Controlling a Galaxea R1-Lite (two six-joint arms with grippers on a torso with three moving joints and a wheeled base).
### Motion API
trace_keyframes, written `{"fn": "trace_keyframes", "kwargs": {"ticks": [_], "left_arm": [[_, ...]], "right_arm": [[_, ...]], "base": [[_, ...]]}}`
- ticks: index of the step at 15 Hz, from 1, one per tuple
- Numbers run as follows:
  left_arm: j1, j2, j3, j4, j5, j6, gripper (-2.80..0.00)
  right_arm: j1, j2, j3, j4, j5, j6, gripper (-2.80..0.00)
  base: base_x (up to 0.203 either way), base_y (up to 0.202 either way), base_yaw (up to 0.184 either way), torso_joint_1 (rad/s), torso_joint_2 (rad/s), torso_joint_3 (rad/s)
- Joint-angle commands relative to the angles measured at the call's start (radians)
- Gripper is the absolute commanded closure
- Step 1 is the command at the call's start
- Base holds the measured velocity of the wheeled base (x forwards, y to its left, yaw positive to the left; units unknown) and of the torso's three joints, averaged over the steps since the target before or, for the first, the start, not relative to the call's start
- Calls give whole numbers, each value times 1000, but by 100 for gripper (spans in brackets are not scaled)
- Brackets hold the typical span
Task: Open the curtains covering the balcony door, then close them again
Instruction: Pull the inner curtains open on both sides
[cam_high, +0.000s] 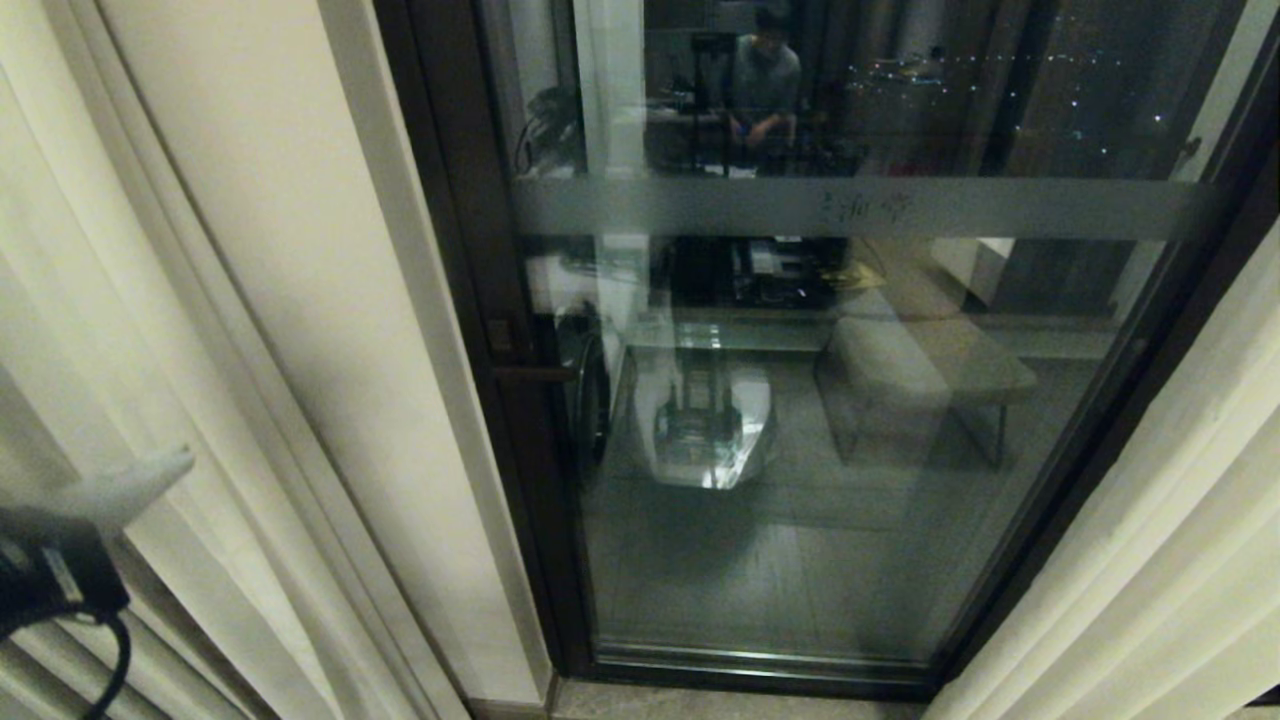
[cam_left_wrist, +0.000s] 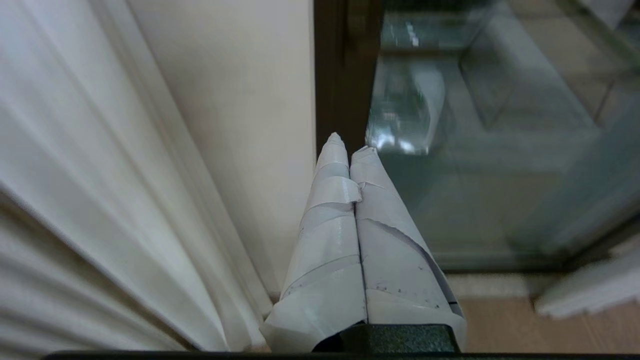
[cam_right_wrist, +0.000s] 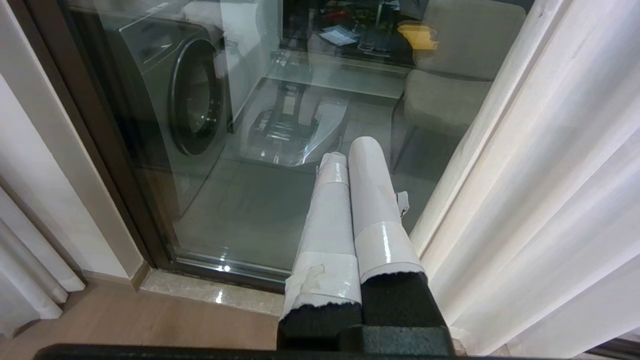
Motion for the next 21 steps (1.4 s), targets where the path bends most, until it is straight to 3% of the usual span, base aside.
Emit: {"fn": "trace_keyframes", "kwargs": {"ticks": [1, 4, 8, 10, 13, 15, 18, 21], "left_arm": [[6, -185, 184, -53, 1, 6, 0], [25, -385, 308, -82, 19, 36, 0], [32, -644, 345, 100, 56, 92, 0], [33, -646, 352, 211, 58, 140, 0], [40, -643, 352, 237, 81, 139, 0], [118, -620, 352, 239, 89, 161, 0], [104, -647, 352, 290, 147, 203, 0], [106, -647, 352, 337, 152, 207, 0]], "right_arm": [[0, 2, 0, 0, 1, -1, 0], [0, 2, 0, 0, 1, -1, 0], [0, 2, 0, 0, 1, -1, 0], [0, 2, 0, 0, 1, -1, 0], [0, 2, 0, 0, 1, -1, 0], [0, 2, 0, 0, 1, -1, 0], [0, 2, 0, 0, 1, -1, 0], [0, 2, 0, 0, 1, -1, 0]], "base": [[0, 0, 0, 0, 0, 0], [0, 0, 0, 0, 0, 0], [0, 0, 0, 0, 0, 0], [0, 0, 0, 0, 0, 0], [0, 0, 0, 0, 0, 0], [0, 0, 0, 0, 0, 0], [0, 0, 0, 0, 0, 0], [0, 0, 0, 0, 0, 0]]}}
